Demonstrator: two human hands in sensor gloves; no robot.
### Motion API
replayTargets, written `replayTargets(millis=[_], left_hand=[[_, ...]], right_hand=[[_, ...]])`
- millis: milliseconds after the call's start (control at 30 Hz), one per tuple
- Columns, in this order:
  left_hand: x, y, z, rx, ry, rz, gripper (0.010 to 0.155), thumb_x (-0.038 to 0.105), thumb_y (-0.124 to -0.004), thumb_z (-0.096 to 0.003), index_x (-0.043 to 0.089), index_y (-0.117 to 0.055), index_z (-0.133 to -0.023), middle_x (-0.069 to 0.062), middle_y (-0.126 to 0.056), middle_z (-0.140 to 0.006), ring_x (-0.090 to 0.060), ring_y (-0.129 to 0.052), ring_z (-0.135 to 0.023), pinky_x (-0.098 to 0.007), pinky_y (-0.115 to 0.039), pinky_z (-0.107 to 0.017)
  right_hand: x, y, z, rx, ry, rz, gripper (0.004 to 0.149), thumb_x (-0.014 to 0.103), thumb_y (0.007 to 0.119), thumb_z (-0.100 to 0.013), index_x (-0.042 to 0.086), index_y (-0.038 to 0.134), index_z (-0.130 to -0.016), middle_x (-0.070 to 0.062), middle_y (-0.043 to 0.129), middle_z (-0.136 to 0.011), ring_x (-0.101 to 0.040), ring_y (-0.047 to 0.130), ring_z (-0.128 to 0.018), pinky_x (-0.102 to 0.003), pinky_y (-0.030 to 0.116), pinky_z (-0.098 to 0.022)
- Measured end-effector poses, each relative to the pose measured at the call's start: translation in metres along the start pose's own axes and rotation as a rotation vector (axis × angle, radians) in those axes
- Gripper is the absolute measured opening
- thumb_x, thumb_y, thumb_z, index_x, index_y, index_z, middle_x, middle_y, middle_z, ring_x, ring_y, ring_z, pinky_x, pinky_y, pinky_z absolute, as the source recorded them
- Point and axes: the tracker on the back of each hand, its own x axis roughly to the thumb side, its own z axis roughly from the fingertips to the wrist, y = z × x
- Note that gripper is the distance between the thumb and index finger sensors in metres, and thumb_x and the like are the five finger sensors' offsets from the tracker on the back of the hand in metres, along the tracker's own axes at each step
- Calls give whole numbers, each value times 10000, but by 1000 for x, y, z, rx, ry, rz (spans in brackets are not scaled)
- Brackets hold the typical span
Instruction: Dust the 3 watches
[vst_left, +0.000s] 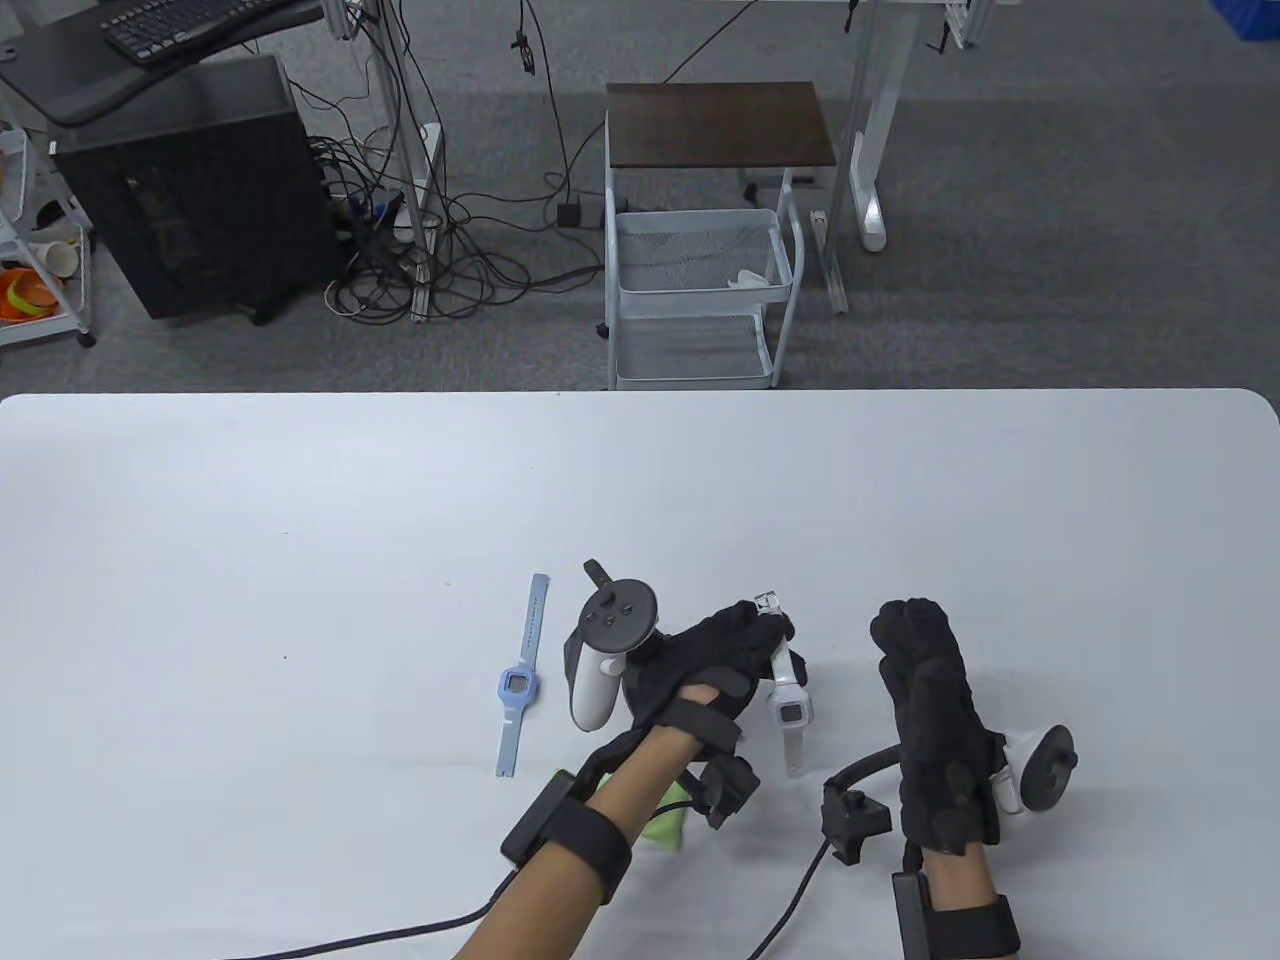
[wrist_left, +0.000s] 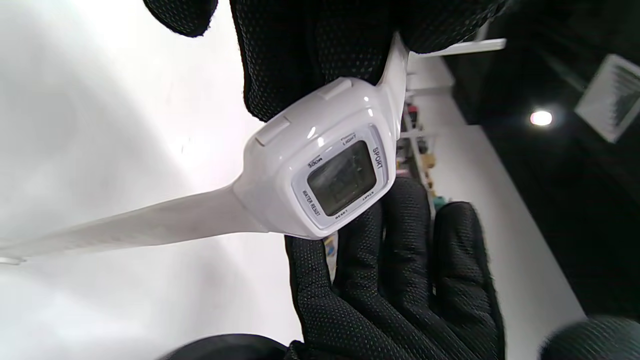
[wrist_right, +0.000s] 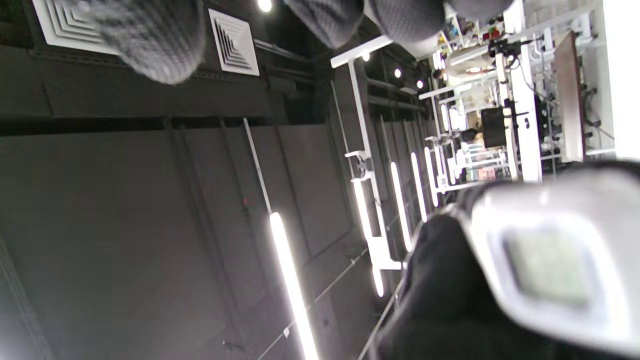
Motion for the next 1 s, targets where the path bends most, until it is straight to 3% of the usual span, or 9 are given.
replayTargets(millis=[267, 500, 633, 700, 800, 900, 1000], left_hand=[[-13, 9, -51, 56, 134, -66, 489, 482, -658, -614, 120, -677, -942, 88, -963, -735, -185, -933, -852, -558, -593, -738], [-20, 26, -73, 79, 153, -194, 485, 435, -651, -619, 119, -610, -985, 52, -902, -839, -235, -849, -932, -577, -561, -745], [-17, 33, -81, 87, 155, -304, 473, 445, -684, -609, 200, -626, -1010, 63, -876, -907, -270, -787, -985, -583, -547, -750], [-14, 35, -84, 92, 159, -383, 468, 458, -707, -600, 260, -649, -1019, 30, -806, -989, -307, -686, -1040, -577, -521, -761], [-12, 35, -91, 75, 218, -539, 457, 479, -730, -586, 319, -683, -1011, -70, -510, -1156, -402, -367, -1114, -605, -364, -777], [-11, 34, -99, 68, 261, -691, 452, 493, -734, -578, 359, -685, -1007, -71, -334, -1212, -426, -146, -1121, -636, -230, -766], [-15, 33, -107, 54, 295, -760, 450, 482, -738, -578, 370, -678, -1010, -65, -276, -1222, -424, -73, -1112, -646, -180, -755]], right_hand=[[-1, -9, 0, -58, -7, 0, 860, 684, 680, -492, 98, 426, -1068, -298, 429, -1084, -605, 415, -929, -812, 229, -533], [-2, -6, 0, -54, -14, 24, 857, 687, 674, -492, 95, 439, -1064, -302, 449, -1075, -606, 436, -919, -811, 239, -526], [-1, -5, 0, -57, -7, 32, 854, 686, 672, -494, 93, 443, -1063, -303, 454, -1073, -606, 439, -917, -811, 240, -525], [-1, -4, 0, -59, -4, 36, 852, 687, 671, -494, 92, 447, -1062, -302, 456, -1072, -607, 441, -915, -812, 240, -524], [-2, -4, 0, -60, 1, 45, 853, 687, 669, -494, 89, 451, -1061, -306, 461, -1069, -608, 447, -912, -812, 241, -522], [-3, -3, 1, -58, 7, 62, 848, 687, 667, -496, 89, 456, -1059, -306, 466, -1067, -609, 451, -909, -812, 242, -521], [-5, -3, 1, -54, 15, 75, 848, 688, 664, -496, 86, 460, -1058, -309, 469, -1064, -610, 455, -906, -812, 244, -519]])
